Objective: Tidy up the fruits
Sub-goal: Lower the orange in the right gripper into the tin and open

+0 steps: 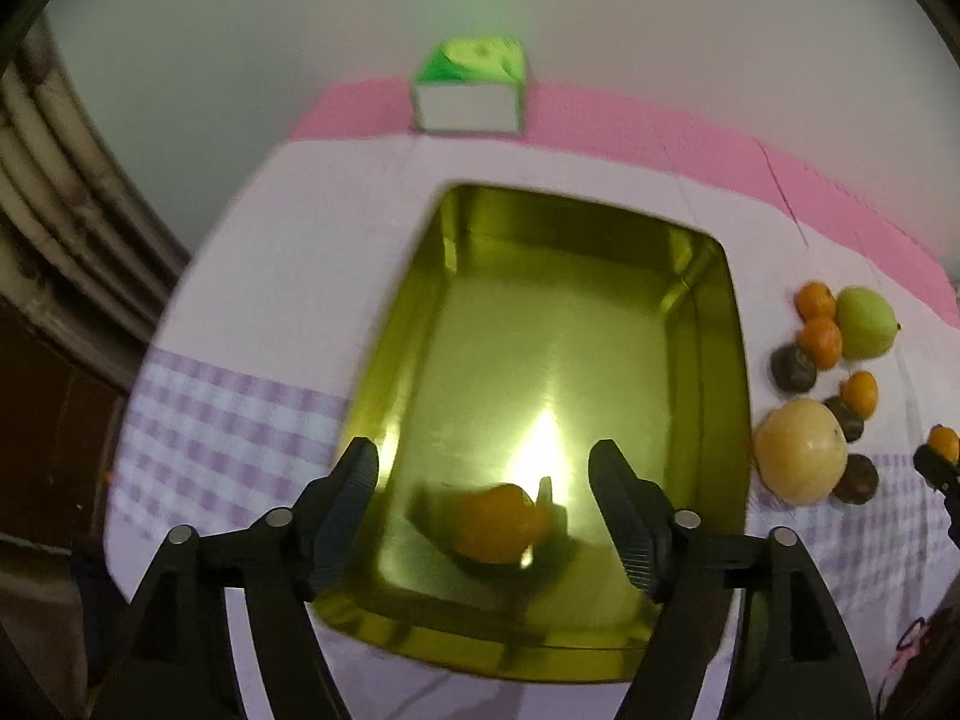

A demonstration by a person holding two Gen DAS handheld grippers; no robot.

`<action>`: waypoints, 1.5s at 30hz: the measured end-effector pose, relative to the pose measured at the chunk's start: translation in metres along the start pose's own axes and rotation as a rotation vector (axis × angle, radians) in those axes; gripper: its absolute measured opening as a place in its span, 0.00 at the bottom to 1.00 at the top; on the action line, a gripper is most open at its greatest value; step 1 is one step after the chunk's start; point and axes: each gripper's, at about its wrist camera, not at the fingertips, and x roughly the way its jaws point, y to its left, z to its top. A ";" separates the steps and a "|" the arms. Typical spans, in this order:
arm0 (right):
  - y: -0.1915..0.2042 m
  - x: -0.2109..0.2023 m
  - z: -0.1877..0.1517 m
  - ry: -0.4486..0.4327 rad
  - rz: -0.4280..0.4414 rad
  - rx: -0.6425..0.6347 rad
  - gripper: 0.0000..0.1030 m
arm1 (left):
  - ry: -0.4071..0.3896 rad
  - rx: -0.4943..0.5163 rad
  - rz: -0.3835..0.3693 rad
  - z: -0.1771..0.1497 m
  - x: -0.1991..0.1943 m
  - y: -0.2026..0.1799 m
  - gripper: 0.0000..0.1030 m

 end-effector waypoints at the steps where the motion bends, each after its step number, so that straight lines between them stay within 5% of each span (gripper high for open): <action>1: 0.015 0.001 0.007 -0.006 0.021 -0.022 0.34 | -0.019 -0.007 0.019 -0.002 -0.006 0.006 0.73; 10: 0.131 0.026 0.050 -0.025 0.156 -0.231 0.34 | -0.036 -0.106 0.090 -0.023 -0.018 0.049 0.75; 19: 0.200 0.068 0.072 0.021 0.162 -0.359 0.34 | -0.006 -0.127 0.114 -0.026 -0.007 0.058 0.75; 45: 0.222 0.110 0.065 0.100 0.131 -0.436 0.34 | 0.039 -0.156 0.111 -0.027 0.005 0.065 0.76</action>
